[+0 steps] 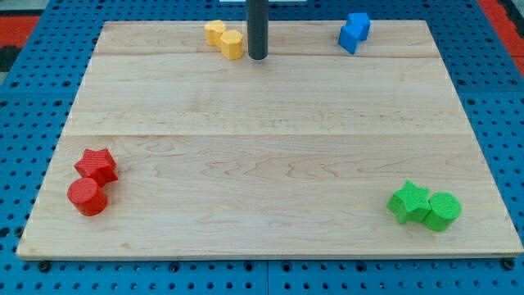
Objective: Move the yellow hexagon to the right of the yellow heart
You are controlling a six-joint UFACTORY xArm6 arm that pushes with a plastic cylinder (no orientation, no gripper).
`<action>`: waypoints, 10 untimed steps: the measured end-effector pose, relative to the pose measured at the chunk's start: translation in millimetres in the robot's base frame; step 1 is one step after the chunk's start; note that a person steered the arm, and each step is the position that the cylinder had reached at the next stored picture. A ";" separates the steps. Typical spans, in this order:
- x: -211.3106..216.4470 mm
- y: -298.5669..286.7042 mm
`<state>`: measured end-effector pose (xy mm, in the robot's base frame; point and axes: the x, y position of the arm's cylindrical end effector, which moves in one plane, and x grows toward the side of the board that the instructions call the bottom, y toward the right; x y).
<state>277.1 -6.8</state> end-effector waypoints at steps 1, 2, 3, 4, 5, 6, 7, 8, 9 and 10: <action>1.7 0.0; 6.4 -11.3; 31.7 -42.7; 43.2 -93.1; 12.0 -107.4; 9.4 -83.4; 5.4 -43.5; -1.1 -31.6; -16.5 -21.7; -19.0 -13.0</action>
<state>258.1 -19.7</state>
